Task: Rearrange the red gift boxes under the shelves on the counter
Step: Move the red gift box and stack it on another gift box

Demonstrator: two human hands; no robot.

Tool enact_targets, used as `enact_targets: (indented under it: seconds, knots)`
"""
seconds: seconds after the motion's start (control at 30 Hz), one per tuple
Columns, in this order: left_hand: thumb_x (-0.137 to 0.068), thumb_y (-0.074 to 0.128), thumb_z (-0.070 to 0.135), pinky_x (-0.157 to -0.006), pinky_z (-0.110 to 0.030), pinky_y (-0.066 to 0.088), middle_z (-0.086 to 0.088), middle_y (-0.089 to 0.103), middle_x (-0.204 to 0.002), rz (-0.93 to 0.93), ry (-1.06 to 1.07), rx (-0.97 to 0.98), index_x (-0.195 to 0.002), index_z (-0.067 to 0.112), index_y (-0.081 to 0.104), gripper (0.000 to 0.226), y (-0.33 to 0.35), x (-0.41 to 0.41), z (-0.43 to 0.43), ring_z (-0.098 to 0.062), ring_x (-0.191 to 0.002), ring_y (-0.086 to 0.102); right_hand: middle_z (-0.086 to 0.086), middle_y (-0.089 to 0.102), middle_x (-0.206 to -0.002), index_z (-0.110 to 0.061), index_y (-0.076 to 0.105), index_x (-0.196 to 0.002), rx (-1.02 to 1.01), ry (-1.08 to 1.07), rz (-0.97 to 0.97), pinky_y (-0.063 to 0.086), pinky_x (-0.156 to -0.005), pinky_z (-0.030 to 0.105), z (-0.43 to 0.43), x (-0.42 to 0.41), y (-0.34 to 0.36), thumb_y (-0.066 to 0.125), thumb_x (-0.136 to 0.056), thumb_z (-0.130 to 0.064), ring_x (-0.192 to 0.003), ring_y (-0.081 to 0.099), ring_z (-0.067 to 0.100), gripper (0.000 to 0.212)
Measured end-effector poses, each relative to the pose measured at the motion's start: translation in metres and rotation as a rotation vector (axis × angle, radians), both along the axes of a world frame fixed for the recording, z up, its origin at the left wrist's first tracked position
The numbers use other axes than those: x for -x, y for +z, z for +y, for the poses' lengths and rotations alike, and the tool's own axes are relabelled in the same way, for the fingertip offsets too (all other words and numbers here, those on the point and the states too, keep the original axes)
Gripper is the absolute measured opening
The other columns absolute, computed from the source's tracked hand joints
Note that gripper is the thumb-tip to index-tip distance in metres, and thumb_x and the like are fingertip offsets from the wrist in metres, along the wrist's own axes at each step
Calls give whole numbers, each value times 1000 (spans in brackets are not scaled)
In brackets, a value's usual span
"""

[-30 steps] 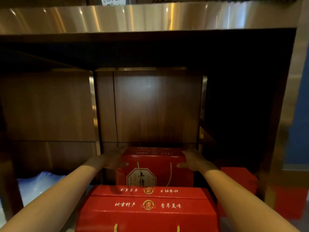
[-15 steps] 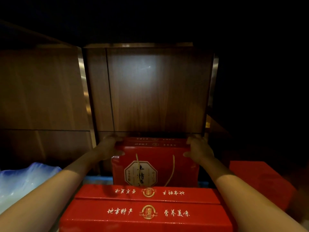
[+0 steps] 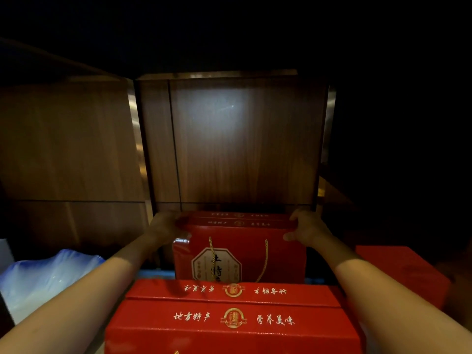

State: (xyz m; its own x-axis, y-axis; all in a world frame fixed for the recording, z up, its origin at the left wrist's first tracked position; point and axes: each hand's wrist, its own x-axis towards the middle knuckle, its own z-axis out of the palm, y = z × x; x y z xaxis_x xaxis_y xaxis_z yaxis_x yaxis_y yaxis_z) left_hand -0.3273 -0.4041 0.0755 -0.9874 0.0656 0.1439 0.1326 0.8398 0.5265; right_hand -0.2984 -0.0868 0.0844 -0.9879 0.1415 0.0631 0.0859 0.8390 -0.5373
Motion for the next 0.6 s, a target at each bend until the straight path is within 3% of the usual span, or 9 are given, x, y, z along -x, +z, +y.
enact_targets:
  seconds: [0.13, 0.23, 0.47, 0.6]
  knots:
    - [-75, 73, 15, -104, -38, 45, -15, 57, -134, -25, 15, -25, -134, 10, 49, 64, 3, -10, -6, -28, -122, 55, 13, 49, -134, -6, 55, -126, -24, 26, 19, 48, -98, 34, -3, -6, 3, 77, -74, -19, -119, 52, 26, 58]
    - [-77, 71, 12, -100, -31, 43, -14, 55, -135, -33, 14, -26, -134, 8, 48, 62, 4, -23, -10, -27, -123, 54, 13, 52, -132, -4, 58, -124, -15, 48, 6, 46, -94, 30, -3, -15, 7, 75, -76, -19, -118, 54, 25, 53]
    - [-77, 71, 8, -91, -28, 44, -16, 53, -138, -69, 35, -49, -135, 6, 47, 62, 10, -54, -7, -28, -124, 53, 13, 44, -139, -7, 55, -128, -18, 47, 46, 36, -108, 31, 5, -42, 4, 75, -75, -21, -131, 40, 27, 58]
    - [-78, 68, 4, -86, -30, 50, -17, 47, -142, -117, 30, -85, -136, 7, 45, 62, 12, -67, -4, -31, -126, 50, 14, 40, -143, -8, 56, -127, -33, 35, 45, 37, -106, 30, 9, -58, 2, 77, -73, -24, -132, 40, 28, 60]
